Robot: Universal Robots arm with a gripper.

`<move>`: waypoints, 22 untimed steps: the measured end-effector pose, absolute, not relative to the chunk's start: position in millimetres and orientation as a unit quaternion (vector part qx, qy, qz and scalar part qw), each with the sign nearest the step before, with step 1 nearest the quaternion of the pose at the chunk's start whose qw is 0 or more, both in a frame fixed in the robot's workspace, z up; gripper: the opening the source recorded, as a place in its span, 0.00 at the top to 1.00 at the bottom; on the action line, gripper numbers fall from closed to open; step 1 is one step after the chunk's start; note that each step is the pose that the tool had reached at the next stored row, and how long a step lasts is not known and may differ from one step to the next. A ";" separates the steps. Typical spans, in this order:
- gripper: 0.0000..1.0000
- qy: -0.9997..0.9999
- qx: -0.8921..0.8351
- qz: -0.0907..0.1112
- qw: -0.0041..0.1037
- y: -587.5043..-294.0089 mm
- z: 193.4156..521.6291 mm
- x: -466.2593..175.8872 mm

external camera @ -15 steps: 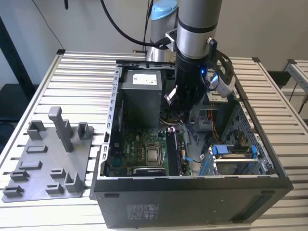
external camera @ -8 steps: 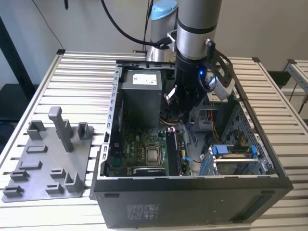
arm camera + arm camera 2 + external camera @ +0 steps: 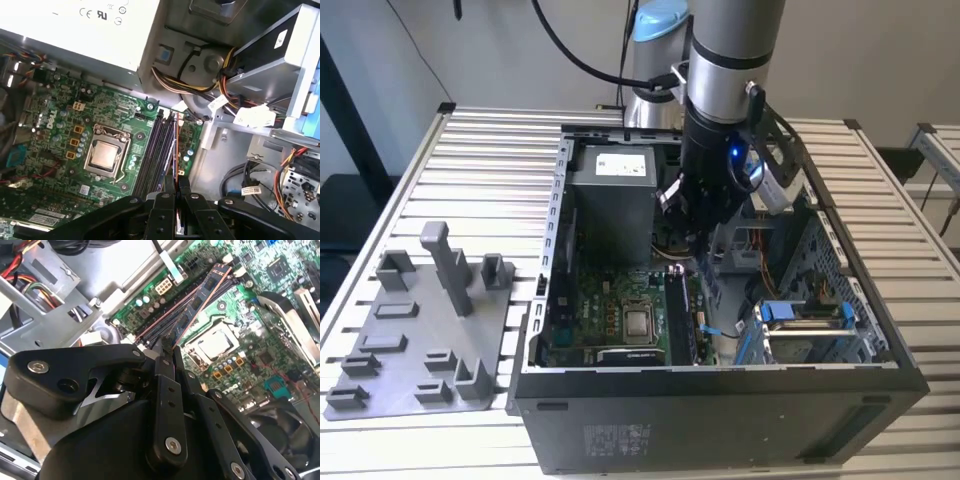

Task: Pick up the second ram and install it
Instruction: 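Insert the second ram into the second slot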

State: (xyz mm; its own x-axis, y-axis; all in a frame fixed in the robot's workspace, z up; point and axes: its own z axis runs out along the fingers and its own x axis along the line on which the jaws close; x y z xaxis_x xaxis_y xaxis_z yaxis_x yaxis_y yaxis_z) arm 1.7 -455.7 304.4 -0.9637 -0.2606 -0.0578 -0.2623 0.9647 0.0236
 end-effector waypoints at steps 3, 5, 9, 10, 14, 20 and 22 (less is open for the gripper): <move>0.86 0.993 -0.111 0.016 0.027 -455.7 304.2 1.8; 0.86 0.995 -0.096 0.015 0.027 -455.7 304.3 1.9; 0.86 0.997 -0.076 0.014 0.027 -455.7 304.2 1.8; 0.86 0.997 -0.074 0.014 0.027 -455.7 304.1 1.8; 0.86 0.998 -0.052 0.014 0.027 -455.6 303.7 1.8; 0.86 1.000 -0.011 0.013 0.024 -455.7 302.0 1.8; 0.86 1.000 0.000 0.013 0.022 -455.6 301.3 1.8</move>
